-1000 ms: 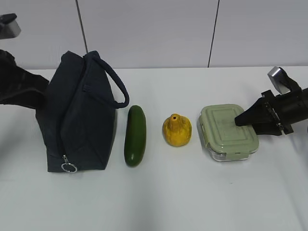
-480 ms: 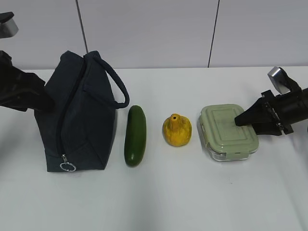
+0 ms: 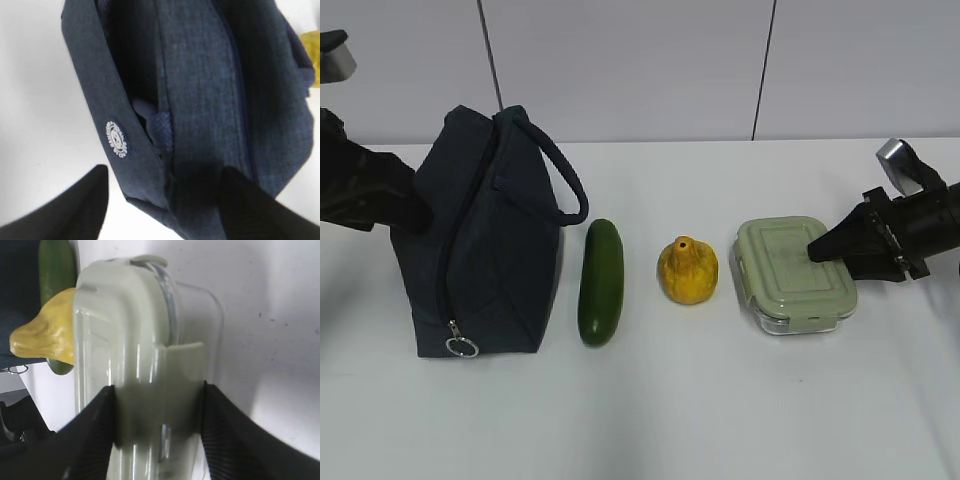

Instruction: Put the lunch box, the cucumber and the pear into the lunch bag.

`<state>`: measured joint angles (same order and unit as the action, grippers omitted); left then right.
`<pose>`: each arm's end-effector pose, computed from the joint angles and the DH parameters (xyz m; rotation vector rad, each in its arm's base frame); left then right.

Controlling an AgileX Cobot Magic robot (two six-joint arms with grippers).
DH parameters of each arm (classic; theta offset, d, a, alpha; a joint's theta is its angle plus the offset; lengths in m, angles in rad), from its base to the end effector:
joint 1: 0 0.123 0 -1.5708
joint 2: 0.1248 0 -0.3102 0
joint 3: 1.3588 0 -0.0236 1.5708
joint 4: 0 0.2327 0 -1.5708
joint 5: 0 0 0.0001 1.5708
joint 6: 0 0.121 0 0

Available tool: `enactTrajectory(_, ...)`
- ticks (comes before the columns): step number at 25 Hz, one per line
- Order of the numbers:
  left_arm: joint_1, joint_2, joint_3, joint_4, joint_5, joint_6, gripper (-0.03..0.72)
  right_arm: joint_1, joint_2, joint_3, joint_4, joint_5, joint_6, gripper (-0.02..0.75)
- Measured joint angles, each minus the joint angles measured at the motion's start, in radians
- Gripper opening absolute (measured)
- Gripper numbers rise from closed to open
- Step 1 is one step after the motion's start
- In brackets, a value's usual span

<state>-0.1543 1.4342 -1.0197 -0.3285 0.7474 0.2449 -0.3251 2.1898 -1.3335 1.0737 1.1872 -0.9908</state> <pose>0.2758 -0.0698 0.2784 0.2791 2.6026 -0.3436 0.4000 -0.0307 0.1365 -0.0353 2.5778 1.2769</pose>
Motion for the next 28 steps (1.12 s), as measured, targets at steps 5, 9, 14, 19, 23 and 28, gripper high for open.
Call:
enactTrajectory(5,0.000,0.028,0.000,-0.003,0.001,0.000,0.340,0.000,0.000,0.000,0.000,0.000,0.000,0.389)
enactTrajectory(9,0.000,0.028,0.000,-0.006,-0.011,0.000,0.300,0.000,0.000,0.000,0.002,0.000,0.000,0.389)
enactTrajectory(14,0.001,0.047,0.000,-0.012,-0.017,0.000,0.271,0.000,0.000,0.000,0.002,-0.002,0.000,0.389)
enactTrajectory(19,0.001,0.072,0.000,-0.015,-0.017,0.000,0.176,0.000,0.000,0.000,0.002,-0.002,0.000,0.389)
enactTrajectory(23,0.001,0.076,0.000,-0.022,-0.016,0.000,0.050,0.000,0.000,0.000,0.002,-0.002,0.000,0.389)
enactTrajectory(28,0.001,0.076,0.000,-0.069,-0.014,0.000,0.013,0.000,0.000,0.000,0.002,-0.002,0.001,0.389)
